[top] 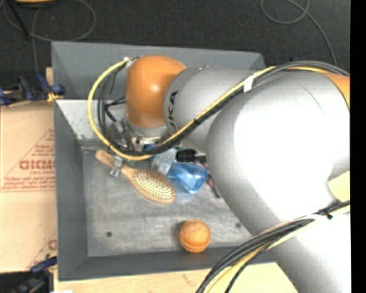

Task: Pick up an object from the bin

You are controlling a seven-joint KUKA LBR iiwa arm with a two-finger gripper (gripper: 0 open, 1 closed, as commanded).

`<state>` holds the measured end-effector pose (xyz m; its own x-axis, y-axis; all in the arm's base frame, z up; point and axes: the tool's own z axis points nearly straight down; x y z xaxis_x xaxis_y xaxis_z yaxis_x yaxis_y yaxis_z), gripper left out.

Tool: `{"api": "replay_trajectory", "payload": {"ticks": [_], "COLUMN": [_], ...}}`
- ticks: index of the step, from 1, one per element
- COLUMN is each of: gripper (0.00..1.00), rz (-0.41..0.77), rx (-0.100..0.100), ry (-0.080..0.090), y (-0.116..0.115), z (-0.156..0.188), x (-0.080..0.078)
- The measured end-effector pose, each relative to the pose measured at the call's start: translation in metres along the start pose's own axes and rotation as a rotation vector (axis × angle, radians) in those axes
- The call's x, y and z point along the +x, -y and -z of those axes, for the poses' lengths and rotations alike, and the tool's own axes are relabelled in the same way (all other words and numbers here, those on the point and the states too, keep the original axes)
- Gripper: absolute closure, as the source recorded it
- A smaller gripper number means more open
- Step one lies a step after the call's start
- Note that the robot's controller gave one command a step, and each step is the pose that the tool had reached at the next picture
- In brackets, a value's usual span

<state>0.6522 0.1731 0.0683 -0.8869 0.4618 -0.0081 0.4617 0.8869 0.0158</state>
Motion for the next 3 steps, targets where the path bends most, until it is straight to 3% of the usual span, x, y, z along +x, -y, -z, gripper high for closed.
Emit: {"api": "replay_trajectory", "payload": {"ticks": [3], "gripper": [1.0], "rz": [-0.033], "rx": [0.007], "ry": [-0.003], "y": [0.0008], "z": [0.0046], "x": [0.0014]}}
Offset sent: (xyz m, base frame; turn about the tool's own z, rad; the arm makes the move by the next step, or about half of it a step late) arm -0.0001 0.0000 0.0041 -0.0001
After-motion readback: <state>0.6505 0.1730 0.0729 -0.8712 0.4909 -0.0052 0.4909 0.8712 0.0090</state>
